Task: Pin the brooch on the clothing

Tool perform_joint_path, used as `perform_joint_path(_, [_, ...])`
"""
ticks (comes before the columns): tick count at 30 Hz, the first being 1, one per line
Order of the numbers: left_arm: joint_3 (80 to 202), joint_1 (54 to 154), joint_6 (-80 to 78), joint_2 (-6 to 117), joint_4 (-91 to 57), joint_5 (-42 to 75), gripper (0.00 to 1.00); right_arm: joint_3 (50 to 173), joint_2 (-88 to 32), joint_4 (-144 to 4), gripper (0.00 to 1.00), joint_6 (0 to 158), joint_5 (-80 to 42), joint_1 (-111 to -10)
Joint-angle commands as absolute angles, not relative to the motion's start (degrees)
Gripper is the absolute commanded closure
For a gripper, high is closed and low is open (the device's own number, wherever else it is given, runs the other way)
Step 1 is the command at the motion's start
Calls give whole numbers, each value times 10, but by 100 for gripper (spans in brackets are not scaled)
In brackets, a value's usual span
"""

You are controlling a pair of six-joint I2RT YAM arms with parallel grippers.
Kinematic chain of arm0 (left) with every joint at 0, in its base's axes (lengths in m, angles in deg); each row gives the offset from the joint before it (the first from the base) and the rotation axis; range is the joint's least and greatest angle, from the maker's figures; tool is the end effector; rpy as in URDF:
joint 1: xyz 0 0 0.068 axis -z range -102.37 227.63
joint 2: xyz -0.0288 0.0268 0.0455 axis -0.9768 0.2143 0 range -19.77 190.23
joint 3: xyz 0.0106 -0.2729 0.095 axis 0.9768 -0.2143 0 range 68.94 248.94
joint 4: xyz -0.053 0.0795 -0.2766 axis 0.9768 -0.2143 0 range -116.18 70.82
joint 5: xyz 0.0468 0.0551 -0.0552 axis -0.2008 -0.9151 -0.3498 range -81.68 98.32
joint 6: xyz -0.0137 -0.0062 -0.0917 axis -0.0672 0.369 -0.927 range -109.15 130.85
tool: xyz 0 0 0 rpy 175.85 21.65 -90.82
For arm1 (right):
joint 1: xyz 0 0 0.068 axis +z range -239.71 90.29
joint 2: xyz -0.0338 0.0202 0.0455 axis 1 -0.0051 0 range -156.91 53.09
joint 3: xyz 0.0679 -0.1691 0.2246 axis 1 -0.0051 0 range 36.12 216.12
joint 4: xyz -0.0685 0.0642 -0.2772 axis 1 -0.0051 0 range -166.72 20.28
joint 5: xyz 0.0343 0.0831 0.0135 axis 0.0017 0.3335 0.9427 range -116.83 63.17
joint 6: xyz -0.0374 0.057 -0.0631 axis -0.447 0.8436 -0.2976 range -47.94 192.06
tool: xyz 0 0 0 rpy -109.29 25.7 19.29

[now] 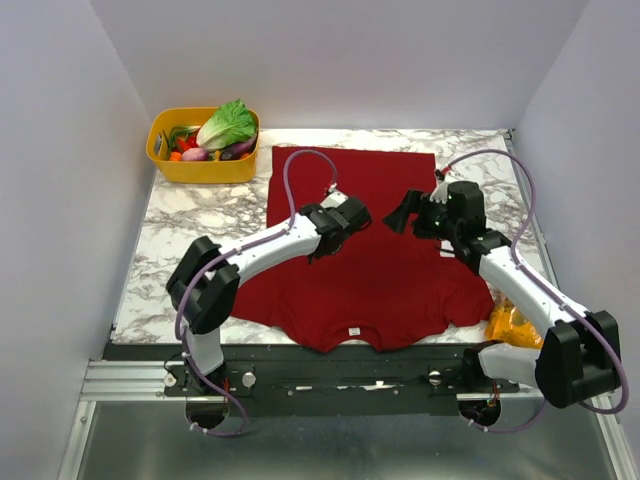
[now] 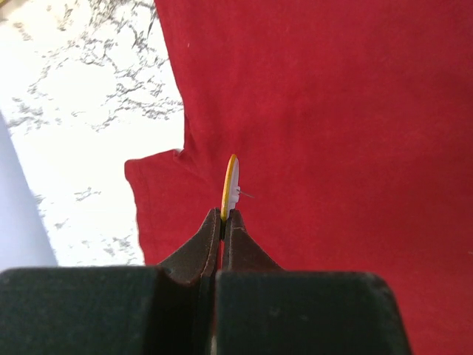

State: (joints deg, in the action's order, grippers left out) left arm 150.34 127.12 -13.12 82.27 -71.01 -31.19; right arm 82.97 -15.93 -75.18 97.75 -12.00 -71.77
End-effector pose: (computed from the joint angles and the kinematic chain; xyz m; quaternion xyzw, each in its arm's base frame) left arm 0.3013 -0.2709 0.2142 0.1553 0.9186 0.1819 0.3147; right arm 0.3137 0.1241 0.2546 -0.0093 0.8509 0.2934 0.4357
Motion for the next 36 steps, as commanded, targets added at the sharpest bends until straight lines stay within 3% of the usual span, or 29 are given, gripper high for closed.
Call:
perform_joint_path(1, [1533,1284,-159,875,-760,-383,100,792,-186,-781,1,993,-99,-763])
perform_joint_path(6, [1552,1299,-187,922,-798,-400,100,780,-210,-784,1,1008,-85,-803])
perform_joint_path(36, [1575,1316,-249,1016,-847,-381,100,782,-219,-811,2,1004,-114,-811])
